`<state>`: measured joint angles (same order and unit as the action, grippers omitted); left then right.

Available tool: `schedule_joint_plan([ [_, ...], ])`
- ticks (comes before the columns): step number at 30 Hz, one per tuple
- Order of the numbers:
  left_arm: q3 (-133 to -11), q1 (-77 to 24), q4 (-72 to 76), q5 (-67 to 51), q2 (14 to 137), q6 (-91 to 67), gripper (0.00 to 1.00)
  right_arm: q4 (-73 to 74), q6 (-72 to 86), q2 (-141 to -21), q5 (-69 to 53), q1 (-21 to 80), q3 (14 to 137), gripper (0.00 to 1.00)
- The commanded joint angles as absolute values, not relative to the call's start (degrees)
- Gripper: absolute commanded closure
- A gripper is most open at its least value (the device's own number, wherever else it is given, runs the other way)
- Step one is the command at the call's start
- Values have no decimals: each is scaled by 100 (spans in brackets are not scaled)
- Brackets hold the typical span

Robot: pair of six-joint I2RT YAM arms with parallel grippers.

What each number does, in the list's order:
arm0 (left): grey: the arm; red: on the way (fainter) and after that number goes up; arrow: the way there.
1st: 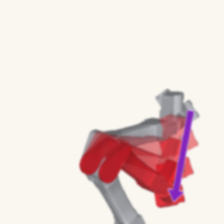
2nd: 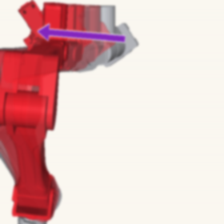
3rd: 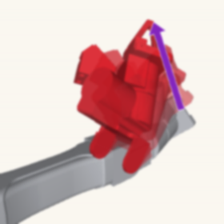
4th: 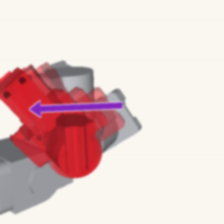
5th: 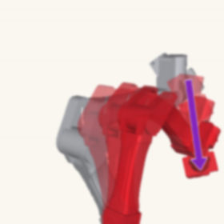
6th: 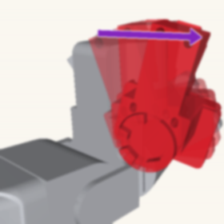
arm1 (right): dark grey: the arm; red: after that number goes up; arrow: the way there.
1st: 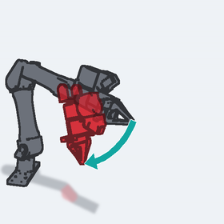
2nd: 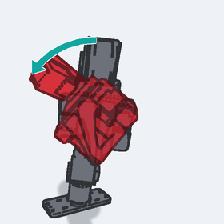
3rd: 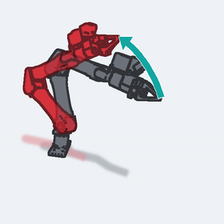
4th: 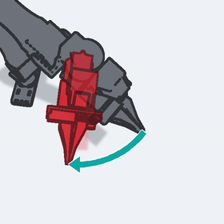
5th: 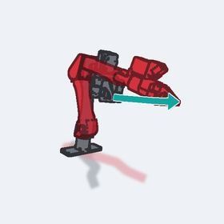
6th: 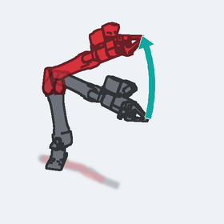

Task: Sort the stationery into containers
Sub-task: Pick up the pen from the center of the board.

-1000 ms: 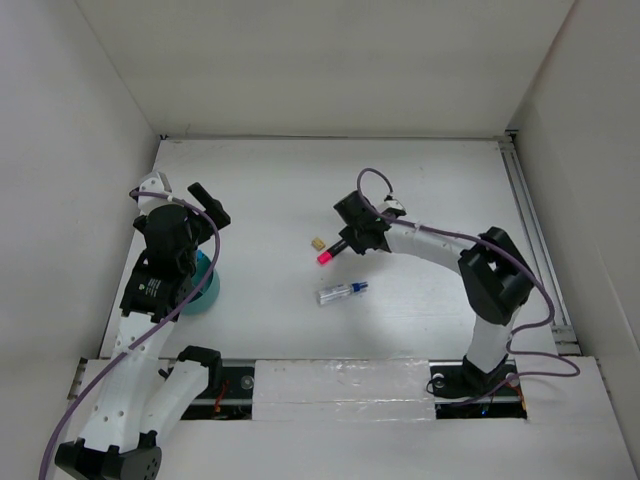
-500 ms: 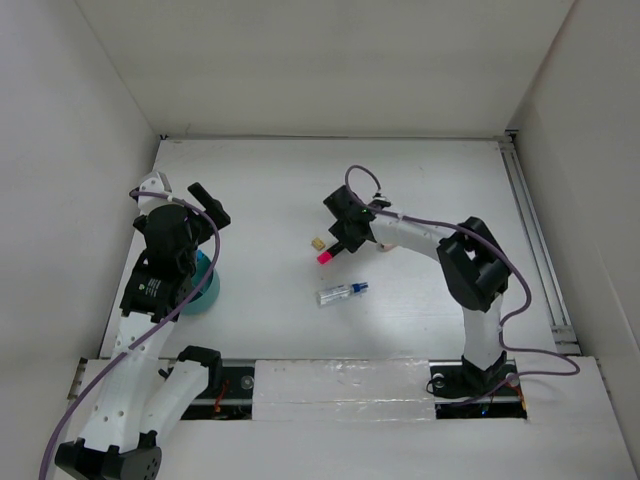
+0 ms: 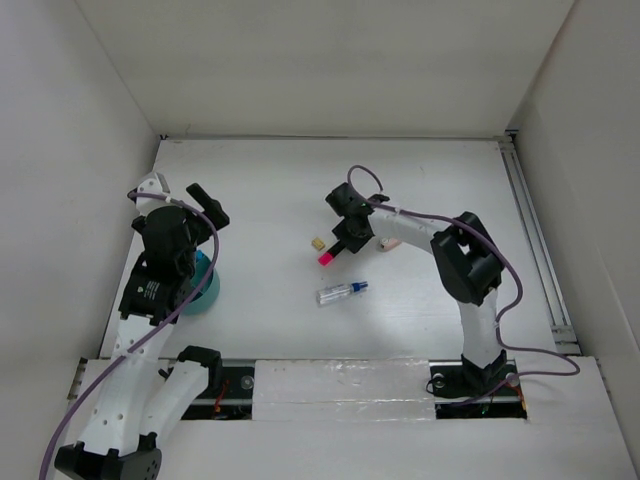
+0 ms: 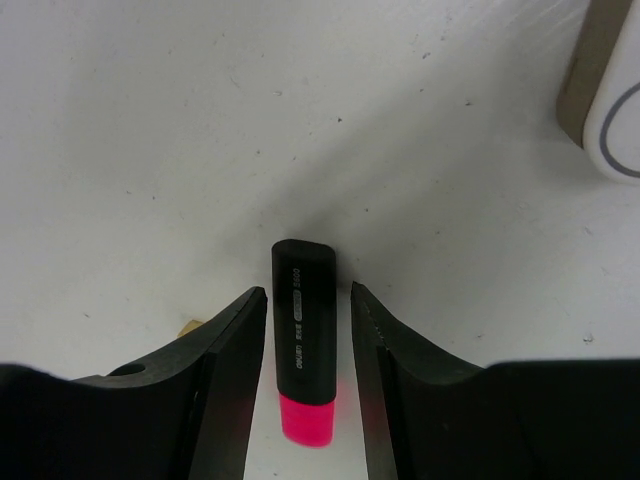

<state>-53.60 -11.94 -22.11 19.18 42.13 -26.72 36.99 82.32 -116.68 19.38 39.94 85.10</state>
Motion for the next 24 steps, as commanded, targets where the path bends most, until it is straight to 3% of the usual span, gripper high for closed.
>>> schedule_joint_plan([
  [1, -5335, -1222, -2065, 1986, 4140, -2584, 0, 3937, 8192, -11829, 1758, 3912, 8841, 55],
  [9, -5335, -1222, -2065, 2039, 4087, -2584, 0, 3990, 7963, -12103, 1538, 3797, 8895, 56],
  [16, -5335, -1222, -2065, 2092, 4087, -2584, 0, 4042, 7717, -12050, 1485, 3691, 8737, 66],
  [24, -5335, -1222, -2065, 2092, 3973, -2584, 0, 4597, 7261, -12251, 1767, 3691, 8938, 68],
])
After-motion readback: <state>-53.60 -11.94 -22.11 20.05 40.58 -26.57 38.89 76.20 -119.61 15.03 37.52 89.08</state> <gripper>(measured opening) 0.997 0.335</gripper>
